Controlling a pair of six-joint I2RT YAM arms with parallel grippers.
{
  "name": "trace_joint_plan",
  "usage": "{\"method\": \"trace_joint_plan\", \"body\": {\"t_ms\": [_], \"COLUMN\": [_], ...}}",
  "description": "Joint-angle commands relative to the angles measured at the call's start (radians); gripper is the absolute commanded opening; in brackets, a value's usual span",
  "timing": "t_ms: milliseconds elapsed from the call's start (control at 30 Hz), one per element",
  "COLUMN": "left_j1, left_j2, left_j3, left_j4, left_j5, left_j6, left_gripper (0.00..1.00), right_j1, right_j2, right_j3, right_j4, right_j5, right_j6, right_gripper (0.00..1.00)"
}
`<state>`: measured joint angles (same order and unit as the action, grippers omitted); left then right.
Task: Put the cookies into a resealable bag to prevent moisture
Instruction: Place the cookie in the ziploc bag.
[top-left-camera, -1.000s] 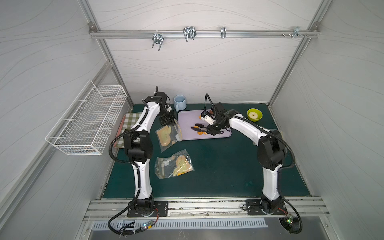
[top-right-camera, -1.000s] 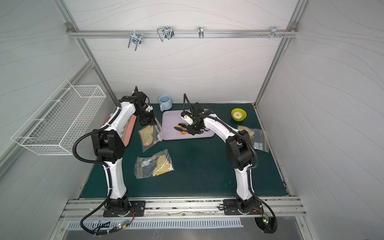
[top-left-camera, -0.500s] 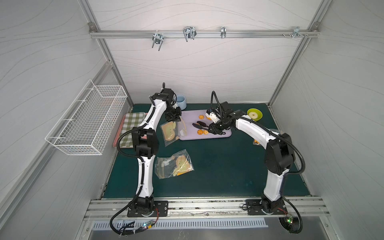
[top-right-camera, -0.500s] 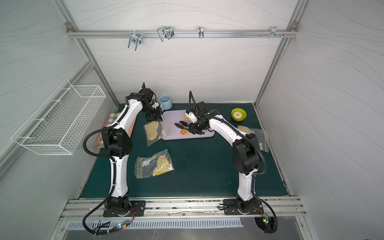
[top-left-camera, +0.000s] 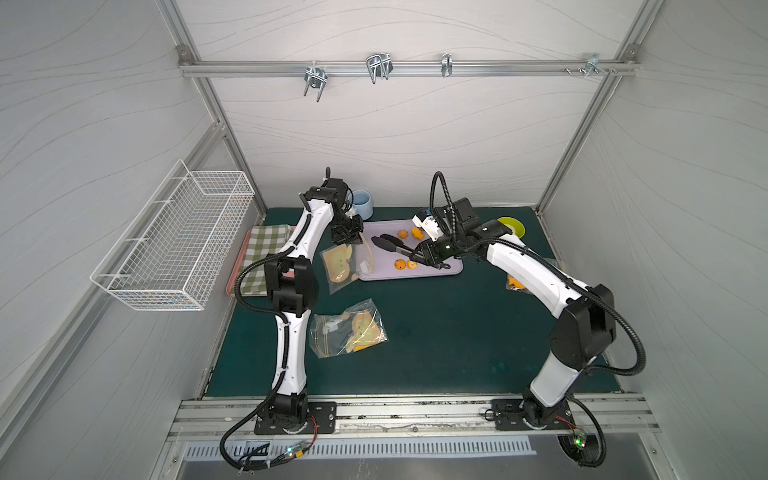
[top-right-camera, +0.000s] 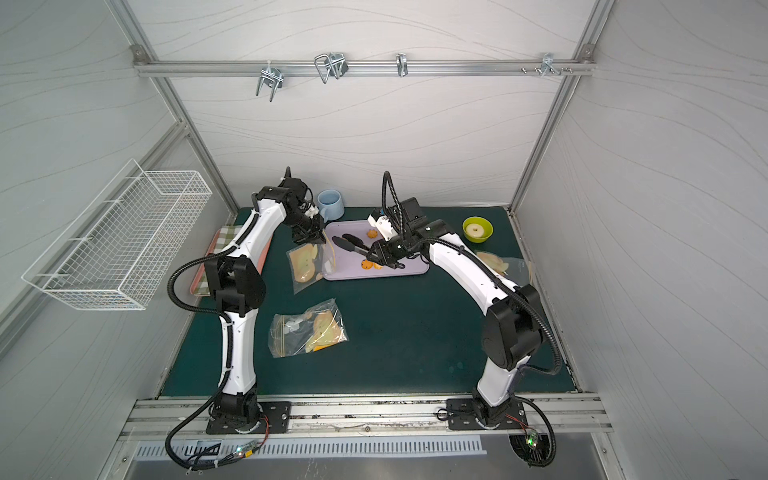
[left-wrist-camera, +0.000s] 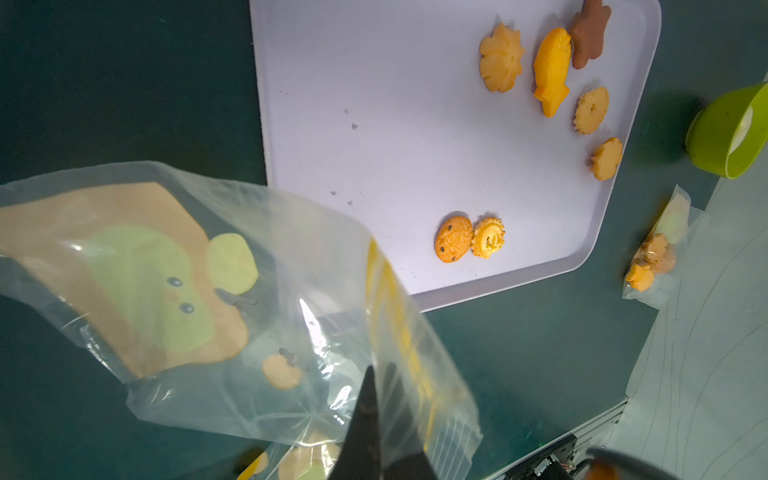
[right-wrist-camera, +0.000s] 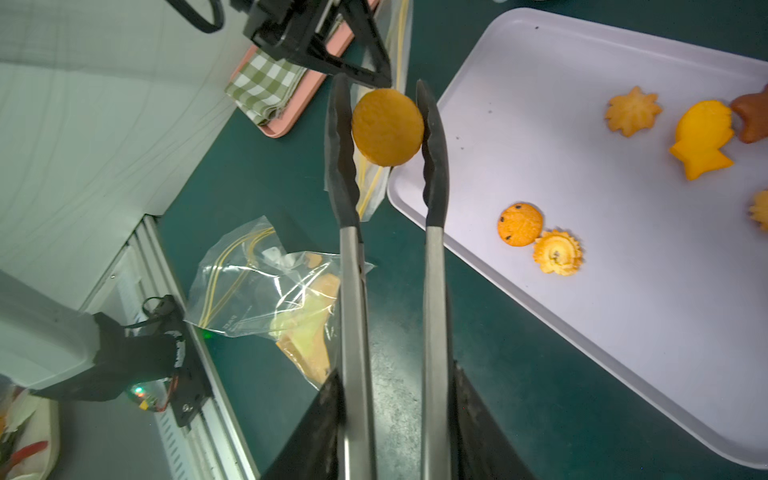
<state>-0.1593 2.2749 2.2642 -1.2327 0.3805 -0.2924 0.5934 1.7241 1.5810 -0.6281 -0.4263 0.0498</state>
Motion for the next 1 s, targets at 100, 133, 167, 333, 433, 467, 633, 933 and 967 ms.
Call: {"method": "trace_joint_plan", "body": {"t_ms": [100, 133, 167, 333, 433, 467, 633, 933, 967], "left_j1": [0.001, 0.001, 0.001, 0.001, 0.002, 0.003, 0.003, 0.003, 0.003], "left_j2": [0.020, 0.021, 0.021, 0.016, 0.015, 0.015, 0.013, 0.007, 0.007], "left_j3": [0.034, 0.034, 0.034, 0.032, 0.031, 0.031, 0.031, 0.023, 0.023], "left_j4": [-0.016, -0.015, -0.015, -0.015, -0.014, -0.015, -0.013, -0.008, -0.008], "left_j5": [0.025, 0.027, 0.029, 0.032, 0.037, 0.036, 0.046, 0.058, 0.058], "left_j6": [-0.001, -0.001, -0.001, 0.000, 0.000, 0.001, 0.001, 0.004, 0.004], "left_gripper": [0.00, 0.00, 0.00, 0.00, 0.00, 0.00, 0.00, 0.00, 0.00], "right_j1": [0.020, 0.022, 0.024, 0.027, 0.025, 0.025, 0.008, -0.014, -0.018], "right_j2": [0.024, 0.027, 0.037, 0.071, 0.088, 0.092, 0.119, 0.171, 0.174], "right_j3": [0.019, 0.022, 0.027, 0.031, 0.029, 0.026, 0.023, 0.044, 0.044], "right_j4": [0.075, 0.077, 0.076, 0.074, 0.077, 0.083, 0.096, 0.070, 0.070], "right_j5": [-0.111, -0.117, -0.122, -0.132, -0.135, -0.135, -0.148, -0.108, -0.105], "right_j6": [0.042, 0.047, 0.047, 0.051, 0.056, 0.061, 0.098, 0.145, 0.150], "right_gripper": [0.40, 0.40, 0.40, 0.40, 0.40, 0.40, 0.40, 0.39, 0.39]}}
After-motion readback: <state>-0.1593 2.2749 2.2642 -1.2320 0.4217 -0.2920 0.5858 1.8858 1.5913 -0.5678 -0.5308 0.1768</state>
